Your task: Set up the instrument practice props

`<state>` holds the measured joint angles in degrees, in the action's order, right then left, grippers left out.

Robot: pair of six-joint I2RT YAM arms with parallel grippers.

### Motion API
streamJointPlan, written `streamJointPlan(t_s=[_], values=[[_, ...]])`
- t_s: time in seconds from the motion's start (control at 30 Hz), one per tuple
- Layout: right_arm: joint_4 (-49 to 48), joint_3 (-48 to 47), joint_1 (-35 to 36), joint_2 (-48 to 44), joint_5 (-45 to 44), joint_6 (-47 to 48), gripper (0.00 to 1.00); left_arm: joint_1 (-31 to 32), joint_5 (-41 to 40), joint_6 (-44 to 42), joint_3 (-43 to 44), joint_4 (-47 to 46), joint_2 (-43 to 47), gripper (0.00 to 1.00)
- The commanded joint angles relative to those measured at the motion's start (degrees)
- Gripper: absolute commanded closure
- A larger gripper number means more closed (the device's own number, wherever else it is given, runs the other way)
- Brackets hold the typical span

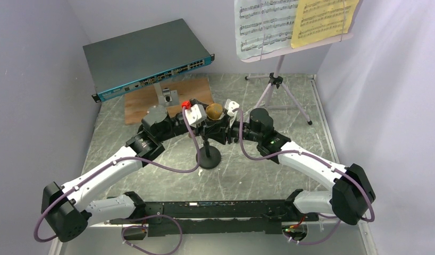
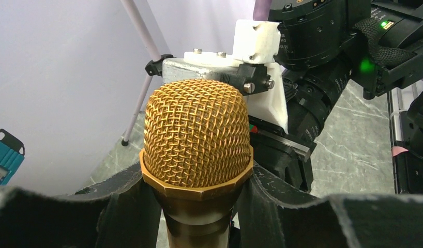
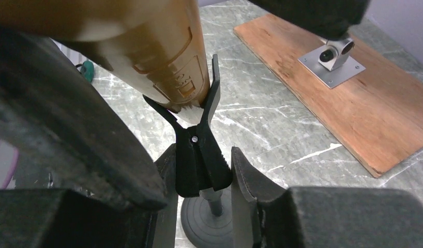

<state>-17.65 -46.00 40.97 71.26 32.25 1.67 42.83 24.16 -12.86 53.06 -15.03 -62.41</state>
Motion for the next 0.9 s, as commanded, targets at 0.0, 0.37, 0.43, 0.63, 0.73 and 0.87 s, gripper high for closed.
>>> streamJointPlan(t_s=[0.0,0.37,0.43,0.63,0.73,0.87], values=[[-3.9,0.0,0.2,-1.9,0.4,-0.7,1.0,0.0,2.4,2.9,0.2,-5.1,-0.4,1.0],[1.4,2.8,0.2,-6.6,-7.2,-2.8,0.0,0.0,-1.3,5.6,3.2,-0.2,-1.4,0.92],[4.1,3.4,0.2,-8.3,-8.7,-2.5,0.0,0.0,-3.4,6.8,4.1,1.7,-1.4,0.72],[11.1,5.4,0.2,-14.3,-13.3,-2.4,0.0,0.0,-6.5,9.0,5.4,4.6,-0.8,0.27],[13.3,5.8,0.2,-15.7,-14.9,-3.3,0.0,0.0,-7.3,9.7,6.2,7.2,0.0,0.03],[13.6,6.5,0.2,-16.2,-14.9,-6.7,0.0,-0.1,-9.3,11.1,7.0,11.7,2.1,0.0]])
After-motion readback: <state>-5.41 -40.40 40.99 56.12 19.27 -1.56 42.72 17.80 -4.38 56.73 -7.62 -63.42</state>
